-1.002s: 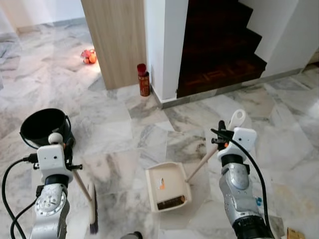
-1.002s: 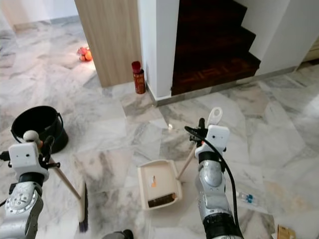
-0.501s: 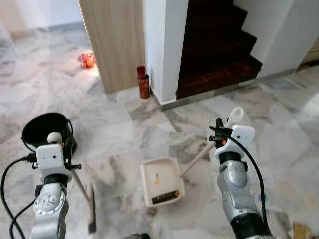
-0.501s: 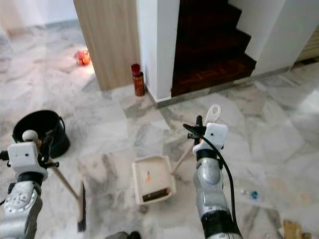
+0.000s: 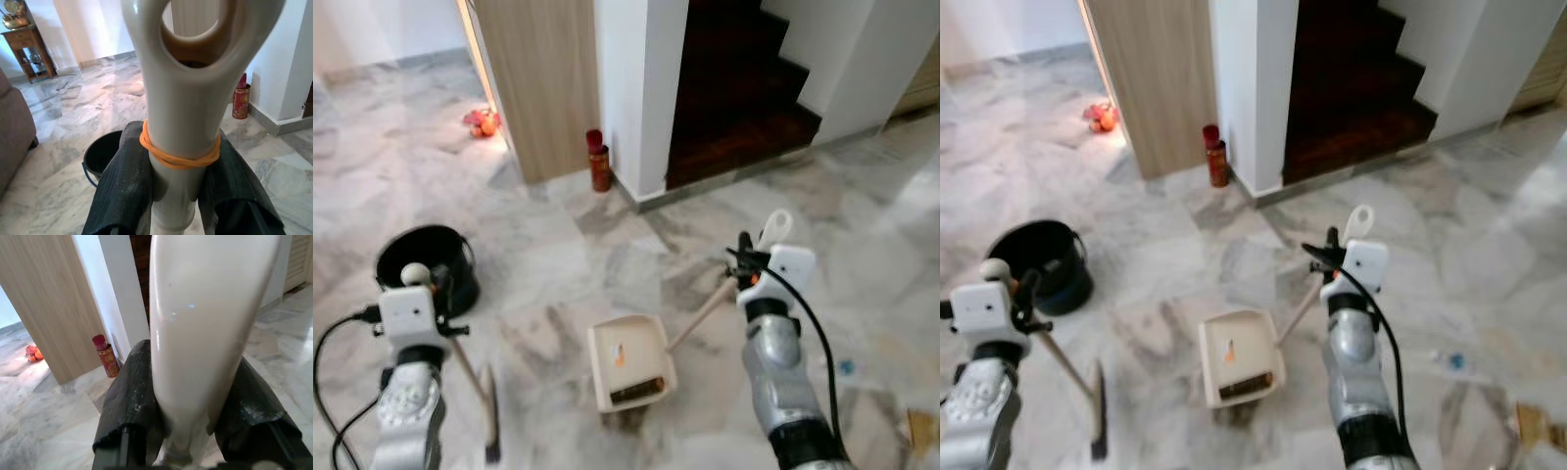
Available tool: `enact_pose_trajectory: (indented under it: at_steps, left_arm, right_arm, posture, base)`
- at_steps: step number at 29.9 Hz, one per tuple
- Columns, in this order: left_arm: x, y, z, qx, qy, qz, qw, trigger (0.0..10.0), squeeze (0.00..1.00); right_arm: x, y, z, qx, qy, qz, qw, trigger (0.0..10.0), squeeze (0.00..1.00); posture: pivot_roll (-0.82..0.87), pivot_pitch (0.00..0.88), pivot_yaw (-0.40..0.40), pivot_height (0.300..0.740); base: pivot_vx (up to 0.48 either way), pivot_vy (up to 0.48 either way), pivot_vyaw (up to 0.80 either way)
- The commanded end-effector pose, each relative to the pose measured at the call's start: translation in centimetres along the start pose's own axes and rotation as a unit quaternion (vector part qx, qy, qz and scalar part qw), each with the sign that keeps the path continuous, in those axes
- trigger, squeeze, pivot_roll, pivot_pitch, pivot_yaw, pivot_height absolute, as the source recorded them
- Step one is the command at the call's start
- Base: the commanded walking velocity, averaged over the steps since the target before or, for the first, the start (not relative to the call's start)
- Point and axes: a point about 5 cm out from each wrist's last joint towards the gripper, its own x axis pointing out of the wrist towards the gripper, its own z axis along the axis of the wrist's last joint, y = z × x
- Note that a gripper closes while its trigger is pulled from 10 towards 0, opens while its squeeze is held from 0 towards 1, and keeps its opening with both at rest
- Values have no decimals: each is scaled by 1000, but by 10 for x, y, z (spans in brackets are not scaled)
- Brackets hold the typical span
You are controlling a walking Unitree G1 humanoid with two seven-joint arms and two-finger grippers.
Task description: Sweep floor
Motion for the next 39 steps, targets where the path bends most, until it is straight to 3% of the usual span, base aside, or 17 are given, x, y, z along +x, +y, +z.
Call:
enact_pose_trajectory:
  at_steps: [1, 9, 25, 39]
  left_arm:
    - [3, 4, 12, 4, -28, 6, 1000, 10000, 0]
    - [3, 5, 12, 5, -27, 8, 1000, 10000, 0]
    - [3, 5, 13, 13, -27, 7, 1000, 10000, 0]
    - [3, 4, 13, 15, -30, 3, 999, 10000, 0]
  right_arm:
    - [5, 5, 12, -1, -25, 5, 1000, 10000, 0]
    - [6, 6, 12, 1, -24, 11, 1000, 10000, 0]
    - [6, 11, 11, -1, -22, 21, 1000, 10000, 0]
    - [5, 13, 12, 1, -24, 28, 999, 10000, 0]
  posture:
    - [133, 78, 6, 740]
    - [134, 85, 5, 740]
    - [137, 86, 5, 740]
    - [132, 70, 12, 740]
  base:
    - [0, 386, 0]
    - [0, 375, 0]
    - [0, 0, 0]
    - [0, 0, 766]
